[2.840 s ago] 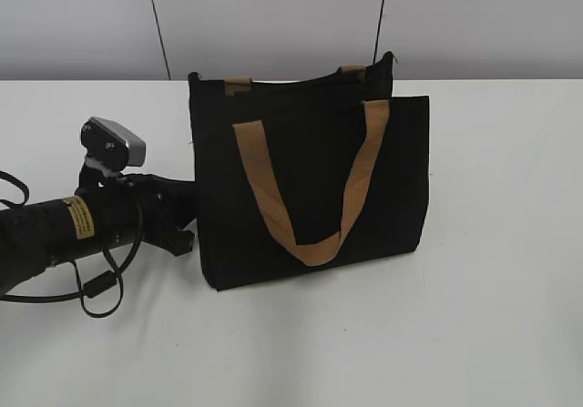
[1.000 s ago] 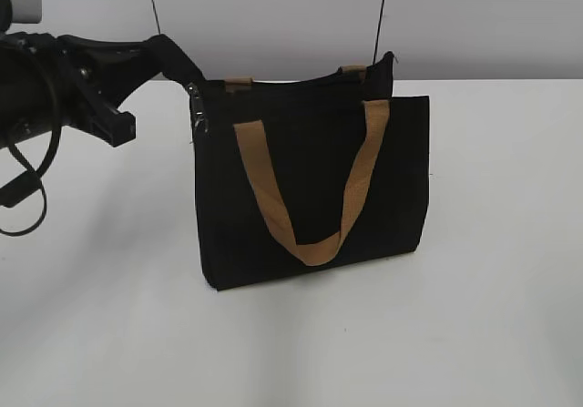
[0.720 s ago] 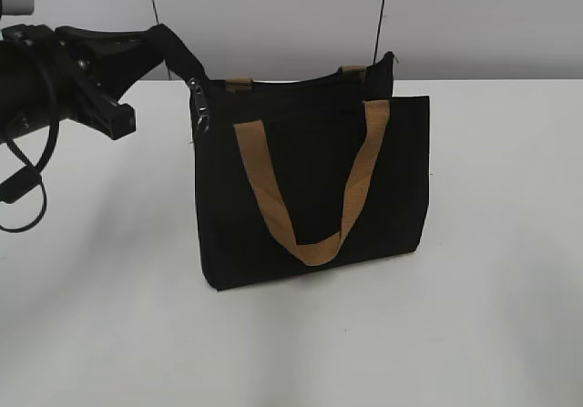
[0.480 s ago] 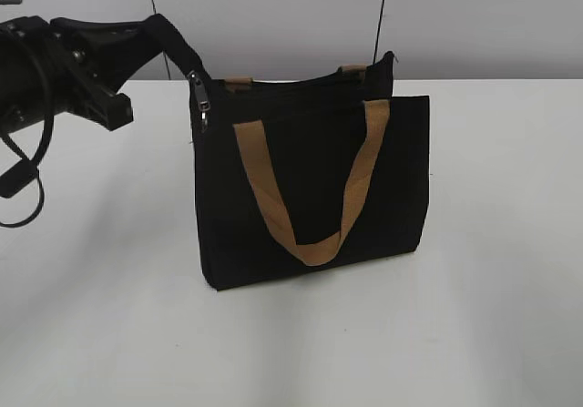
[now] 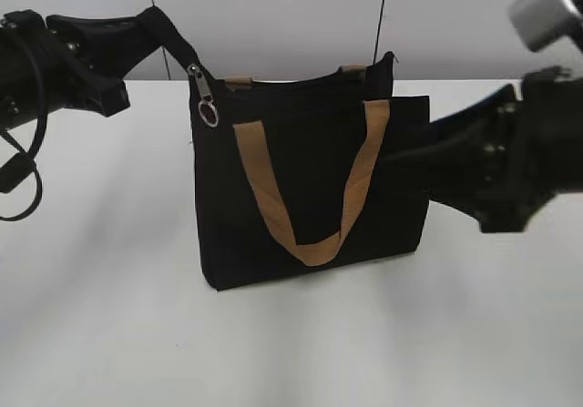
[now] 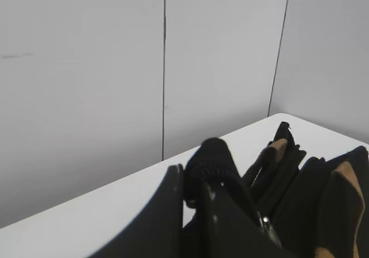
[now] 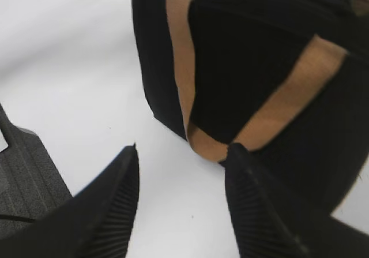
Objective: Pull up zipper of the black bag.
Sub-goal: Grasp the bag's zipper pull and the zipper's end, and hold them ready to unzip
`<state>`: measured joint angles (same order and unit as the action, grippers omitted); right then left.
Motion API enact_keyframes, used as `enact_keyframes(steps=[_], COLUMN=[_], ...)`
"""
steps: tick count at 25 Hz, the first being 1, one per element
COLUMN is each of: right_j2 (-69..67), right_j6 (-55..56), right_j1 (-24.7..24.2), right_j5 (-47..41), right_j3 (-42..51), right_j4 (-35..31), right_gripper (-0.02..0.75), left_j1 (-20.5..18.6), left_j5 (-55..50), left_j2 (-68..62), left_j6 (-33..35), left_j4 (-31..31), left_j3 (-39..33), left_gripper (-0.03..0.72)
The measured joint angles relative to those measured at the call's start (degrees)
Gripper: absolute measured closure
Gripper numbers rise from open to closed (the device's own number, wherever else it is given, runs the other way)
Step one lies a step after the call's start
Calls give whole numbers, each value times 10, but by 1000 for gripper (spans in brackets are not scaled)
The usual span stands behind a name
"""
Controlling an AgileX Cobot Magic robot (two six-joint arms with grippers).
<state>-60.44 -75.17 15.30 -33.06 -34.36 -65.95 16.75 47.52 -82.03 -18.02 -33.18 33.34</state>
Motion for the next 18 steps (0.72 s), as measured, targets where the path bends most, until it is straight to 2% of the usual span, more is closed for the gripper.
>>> enact_keyframes(steps=[4,9,18], right_j2=[-112,-234,-367], right_j6=[-63,-83,-138], right_j1=[53,108,150], right_j5=[4,16,15], right_j3=[-73,-167,-300], right_j4=[-49,-58,-60], right_gripper=[358,377,391], left_j1=[0,0,0], left_j5=[0,2,10], left_j2=[0,0,0], left_j6=[-4,-4,-4], left_j4=[-2,-3,-4], left_j3=[0,0,-1], left_gripper=[669,669,669])
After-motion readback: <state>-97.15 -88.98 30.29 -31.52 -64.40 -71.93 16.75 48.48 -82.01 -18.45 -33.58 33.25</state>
